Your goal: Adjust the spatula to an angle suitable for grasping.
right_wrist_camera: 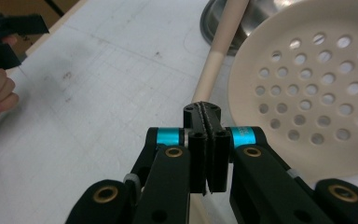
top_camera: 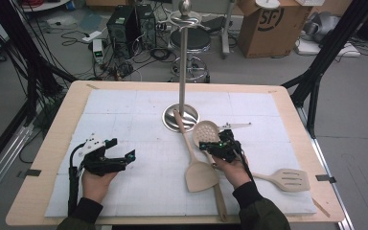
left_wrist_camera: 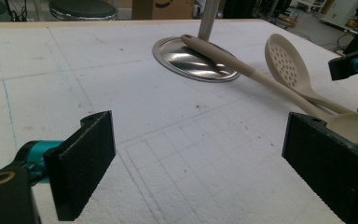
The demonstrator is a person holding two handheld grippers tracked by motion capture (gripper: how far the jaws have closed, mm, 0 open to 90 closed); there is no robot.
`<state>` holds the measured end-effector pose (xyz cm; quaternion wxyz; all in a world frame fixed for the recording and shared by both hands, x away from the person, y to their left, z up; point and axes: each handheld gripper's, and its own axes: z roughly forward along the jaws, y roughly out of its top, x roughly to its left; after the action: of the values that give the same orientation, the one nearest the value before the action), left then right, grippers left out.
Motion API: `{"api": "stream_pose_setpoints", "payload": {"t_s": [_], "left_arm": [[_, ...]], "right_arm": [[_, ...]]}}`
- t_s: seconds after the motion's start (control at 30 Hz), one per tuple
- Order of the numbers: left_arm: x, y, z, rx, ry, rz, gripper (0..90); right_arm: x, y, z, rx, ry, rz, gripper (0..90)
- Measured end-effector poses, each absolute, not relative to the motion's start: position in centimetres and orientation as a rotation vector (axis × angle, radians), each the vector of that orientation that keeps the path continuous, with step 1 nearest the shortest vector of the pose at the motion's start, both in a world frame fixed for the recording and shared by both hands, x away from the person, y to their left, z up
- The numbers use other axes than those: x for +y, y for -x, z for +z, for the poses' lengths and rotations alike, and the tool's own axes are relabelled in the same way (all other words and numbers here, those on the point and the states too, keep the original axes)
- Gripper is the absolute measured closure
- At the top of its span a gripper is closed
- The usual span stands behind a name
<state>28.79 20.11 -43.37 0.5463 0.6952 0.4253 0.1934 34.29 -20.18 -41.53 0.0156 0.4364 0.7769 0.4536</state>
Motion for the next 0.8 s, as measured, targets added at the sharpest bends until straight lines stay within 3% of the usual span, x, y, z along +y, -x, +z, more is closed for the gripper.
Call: {"api": "stream_pose_setpoints", "payload": {"t_s": [0.8], "left_arm": [[20.0, -28.8, -43.4, 1.001, -1.652, 0.451, 10.4]], "right_arm": [[-16.3, -36.9, -43.0, 2.584, -1.373, 1.05, 89.7]]}}
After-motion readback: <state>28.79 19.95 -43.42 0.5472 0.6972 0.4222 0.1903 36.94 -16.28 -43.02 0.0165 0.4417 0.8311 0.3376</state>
